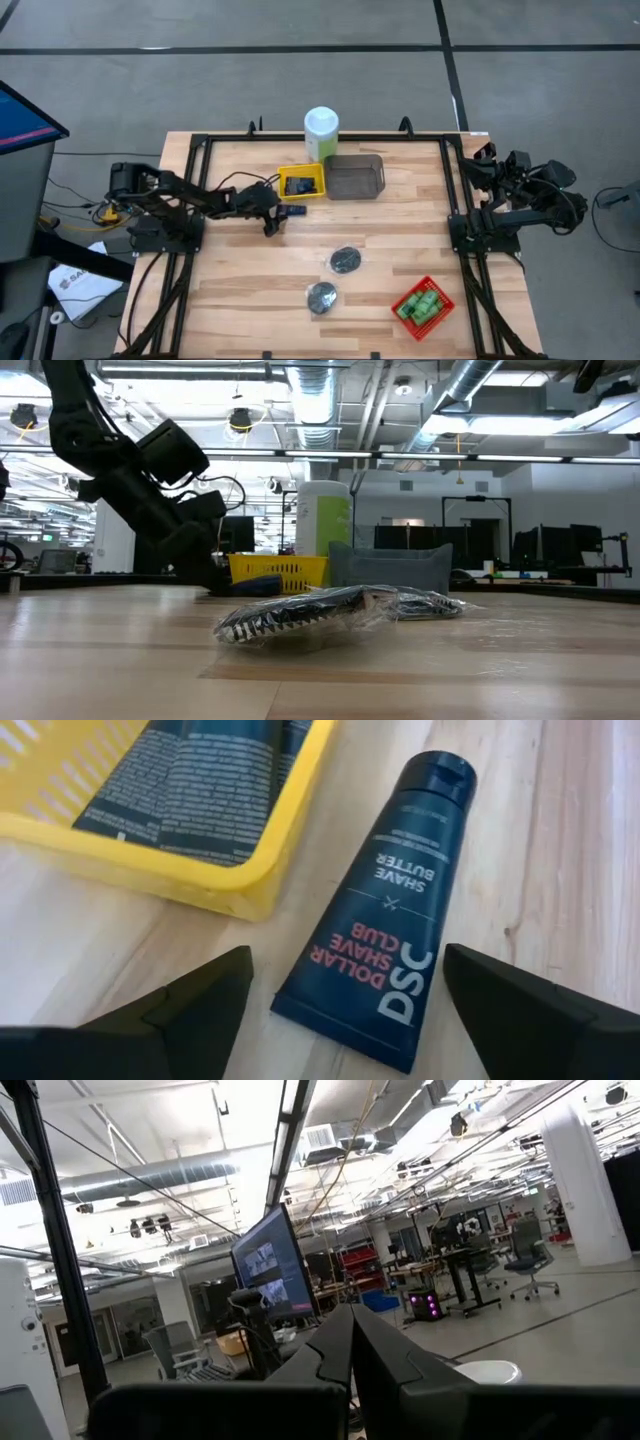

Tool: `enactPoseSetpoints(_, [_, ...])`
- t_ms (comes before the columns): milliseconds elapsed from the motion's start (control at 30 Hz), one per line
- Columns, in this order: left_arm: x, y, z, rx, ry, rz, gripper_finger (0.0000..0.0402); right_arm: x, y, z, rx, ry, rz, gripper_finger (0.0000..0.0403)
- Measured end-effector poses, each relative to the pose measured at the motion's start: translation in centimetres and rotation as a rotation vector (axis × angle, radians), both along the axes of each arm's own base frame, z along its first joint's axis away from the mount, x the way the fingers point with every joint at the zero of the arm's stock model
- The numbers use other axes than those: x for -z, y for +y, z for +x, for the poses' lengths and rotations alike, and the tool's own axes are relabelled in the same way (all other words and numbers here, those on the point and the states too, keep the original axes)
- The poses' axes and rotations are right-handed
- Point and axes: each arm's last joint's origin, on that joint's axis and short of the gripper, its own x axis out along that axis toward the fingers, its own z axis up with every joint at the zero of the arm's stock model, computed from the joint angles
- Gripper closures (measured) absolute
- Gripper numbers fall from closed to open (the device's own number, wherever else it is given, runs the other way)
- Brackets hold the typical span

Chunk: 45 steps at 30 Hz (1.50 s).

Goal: Pick & Place Travel size toiletries
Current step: Put the dark blue shaving cream into the yellow basket

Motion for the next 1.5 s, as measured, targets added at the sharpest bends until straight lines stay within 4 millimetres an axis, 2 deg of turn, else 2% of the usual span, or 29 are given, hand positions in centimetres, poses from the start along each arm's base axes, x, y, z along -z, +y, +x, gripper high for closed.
enactPoseSetpoints(233, [0.3, -0.1, 0.1, 0.023, 0.011, 0.004, 0.0131, 0.0, 0.0, 0.0, 0.000, 0.000, 0.000, 0.0402])
enactPoseSetpoints(467, [0.3, -0.1, 0.1, 0.031, 0.010, 0.003, 0.0215, 0.0, 0.0, 0.0, 0.000, 0.000, 0.000, 0.0402])
enactPoseSetpoints(600, [0.1, -0.1, 0.1, 0.021, -0.014, -0.023, 0.0248, 0.0, 0.0, 0.0, 0.000, 0.000, 0.000, 0.0402])
enactPoseSetpoints(933, [-0.8, -1.6, 0.4, 0.041, -0.075, -0.095, 0.0257, 0.0, 0.0, 0.0, 0.000, 0.000, 0.000, 0.0402])
enactPoseSetpoints(1133, [-2.3, -3.1, 0.6, 0.055, -0.166, -0.149, 0.0259, 0.0, 0.0, 0.0, 0.000, 0.000, 0.000, 0.0402])
enactPoseSetpoints(1333, [-4.6, -3.3, 0.4, 0.027, -0.281, -0.106, 0.0280, 0.0, 0.0, 0.0, 0.000, 0.000, 0.000, 0.0402])
enactPoseSetpoints(1500, [-5.5, -3.2, 0.2, 0.047, -0.317, -0.051, 0.0303, 0.0, 0.0, 0.0, -0.003, -0.002, 0.006, 0.0402])
